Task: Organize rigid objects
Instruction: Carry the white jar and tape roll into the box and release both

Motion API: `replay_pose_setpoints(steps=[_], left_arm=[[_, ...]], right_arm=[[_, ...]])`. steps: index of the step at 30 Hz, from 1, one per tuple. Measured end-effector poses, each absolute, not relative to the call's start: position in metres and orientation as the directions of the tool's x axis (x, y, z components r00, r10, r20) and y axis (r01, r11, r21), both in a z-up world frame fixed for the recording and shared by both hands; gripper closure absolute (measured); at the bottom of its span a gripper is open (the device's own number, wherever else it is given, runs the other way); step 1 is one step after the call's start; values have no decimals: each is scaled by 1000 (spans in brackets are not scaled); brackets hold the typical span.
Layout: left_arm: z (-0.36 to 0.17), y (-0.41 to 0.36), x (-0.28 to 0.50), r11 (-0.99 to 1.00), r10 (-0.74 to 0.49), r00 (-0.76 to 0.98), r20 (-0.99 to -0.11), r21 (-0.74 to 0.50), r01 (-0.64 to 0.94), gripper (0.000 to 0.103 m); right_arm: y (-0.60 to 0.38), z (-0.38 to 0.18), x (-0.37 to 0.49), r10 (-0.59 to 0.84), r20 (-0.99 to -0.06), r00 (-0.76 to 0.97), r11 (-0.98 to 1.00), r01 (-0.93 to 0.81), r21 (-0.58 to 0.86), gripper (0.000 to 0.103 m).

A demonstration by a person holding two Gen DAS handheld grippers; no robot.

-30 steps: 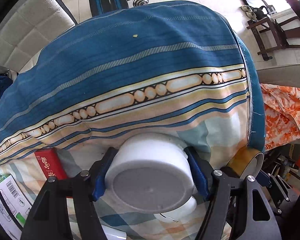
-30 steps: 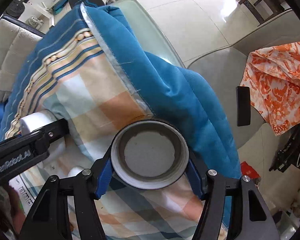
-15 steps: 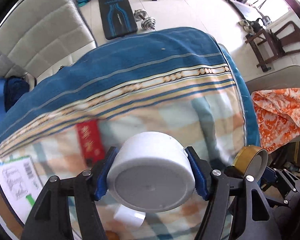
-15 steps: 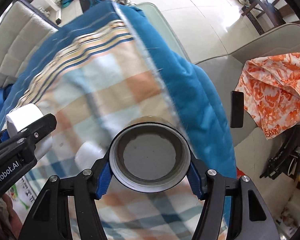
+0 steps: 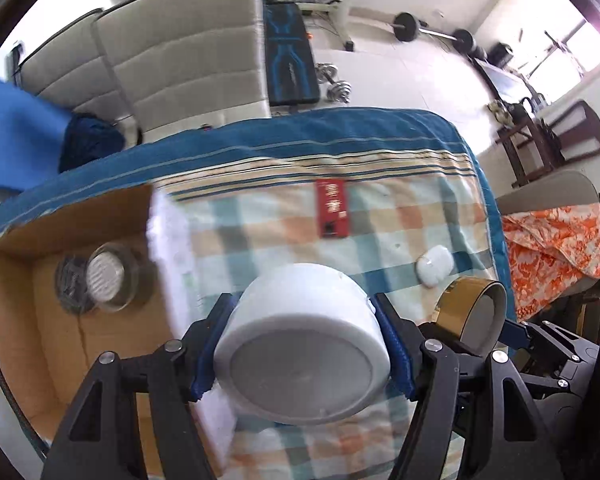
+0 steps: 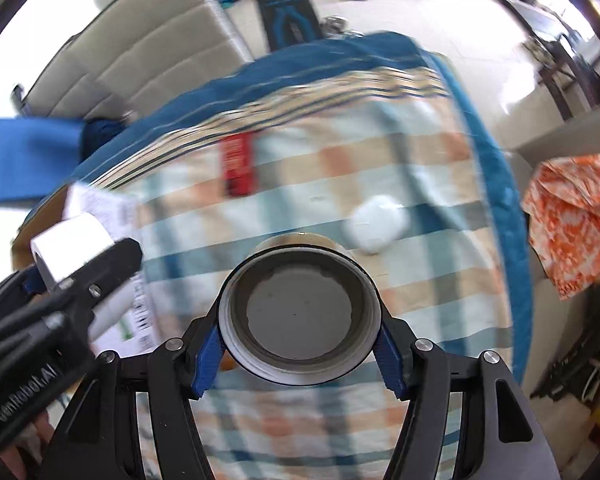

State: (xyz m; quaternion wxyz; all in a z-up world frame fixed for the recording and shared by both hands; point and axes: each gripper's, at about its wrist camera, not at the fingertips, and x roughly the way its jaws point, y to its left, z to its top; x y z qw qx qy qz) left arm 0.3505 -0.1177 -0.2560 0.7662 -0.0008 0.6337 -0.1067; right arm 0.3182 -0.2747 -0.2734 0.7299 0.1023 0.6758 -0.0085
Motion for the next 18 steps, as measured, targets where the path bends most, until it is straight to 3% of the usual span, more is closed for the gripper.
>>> replay_pose_setpoints(steps=[9,18], left_arm=[[-217,0,318,992,-127,253,-959,-119,45,37],[-218,99,310,993,-87,260,-962,-103,-50,37]], right_arm=[[-148,-248,310,189,-977,101,982,-8,189,37],[-42,-249,314,210,-974,84,974,-101,201,37]])
